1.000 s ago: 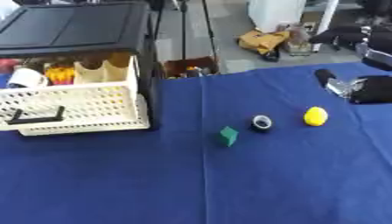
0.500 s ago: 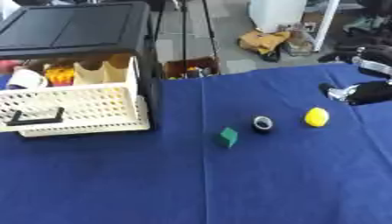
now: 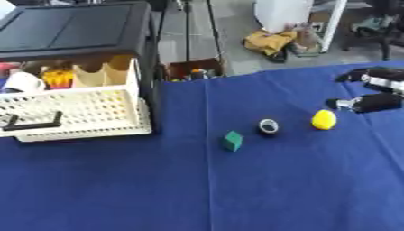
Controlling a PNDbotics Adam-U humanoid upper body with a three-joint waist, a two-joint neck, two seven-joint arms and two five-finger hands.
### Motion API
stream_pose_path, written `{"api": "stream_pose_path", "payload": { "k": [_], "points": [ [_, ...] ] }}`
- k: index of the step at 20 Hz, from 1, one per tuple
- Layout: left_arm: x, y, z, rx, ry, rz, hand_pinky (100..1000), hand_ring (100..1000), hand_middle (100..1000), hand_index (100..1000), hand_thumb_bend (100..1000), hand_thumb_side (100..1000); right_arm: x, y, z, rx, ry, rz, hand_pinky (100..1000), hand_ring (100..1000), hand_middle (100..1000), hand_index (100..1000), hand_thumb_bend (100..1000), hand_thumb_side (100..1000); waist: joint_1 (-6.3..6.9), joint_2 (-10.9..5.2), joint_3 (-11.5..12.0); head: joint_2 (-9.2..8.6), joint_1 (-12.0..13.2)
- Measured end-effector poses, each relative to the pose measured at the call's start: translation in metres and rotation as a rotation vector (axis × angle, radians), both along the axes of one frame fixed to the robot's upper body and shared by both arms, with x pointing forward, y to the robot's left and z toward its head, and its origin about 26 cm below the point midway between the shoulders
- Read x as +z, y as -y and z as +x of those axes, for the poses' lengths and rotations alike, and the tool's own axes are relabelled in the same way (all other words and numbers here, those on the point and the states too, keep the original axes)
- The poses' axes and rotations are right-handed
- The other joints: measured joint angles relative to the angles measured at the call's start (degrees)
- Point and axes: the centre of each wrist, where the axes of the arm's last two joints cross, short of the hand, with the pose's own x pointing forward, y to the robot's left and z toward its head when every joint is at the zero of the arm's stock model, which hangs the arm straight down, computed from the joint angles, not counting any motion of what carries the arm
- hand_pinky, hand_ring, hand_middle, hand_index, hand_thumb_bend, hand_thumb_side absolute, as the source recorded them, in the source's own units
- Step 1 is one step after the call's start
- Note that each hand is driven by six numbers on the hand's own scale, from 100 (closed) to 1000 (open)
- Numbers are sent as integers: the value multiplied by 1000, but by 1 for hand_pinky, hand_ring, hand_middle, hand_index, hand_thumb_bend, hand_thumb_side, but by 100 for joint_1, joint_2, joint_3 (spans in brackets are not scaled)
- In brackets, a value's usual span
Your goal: Pick up objects from table and place into drawer.
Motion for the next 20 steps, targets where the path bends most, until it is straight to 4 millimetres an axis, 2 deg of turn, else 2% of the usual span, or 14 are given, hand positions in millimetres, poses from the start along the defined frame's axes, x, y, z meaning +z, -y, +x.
{"api": "stream_pose_path", "payload": {
  "k": [10, 20],
  "points": [
    [-1, 1, 1, -2, -12, -11, 581, 632, 692, 958, 506, 868, -24, 4, 4, -13, -55, 12, 859, 947, 882, 1000, 353, 784, 23, 31, 2, -3, -10],
    [-3, 2, 1, -17, -33, -13, 579, 630, 688, 929, 504, 875, -39, -3, 12, -37, -29, -39, 856, 944, 879, 1000, 362, 774, 34, 76, 55, -50, -38]
  ]
}}
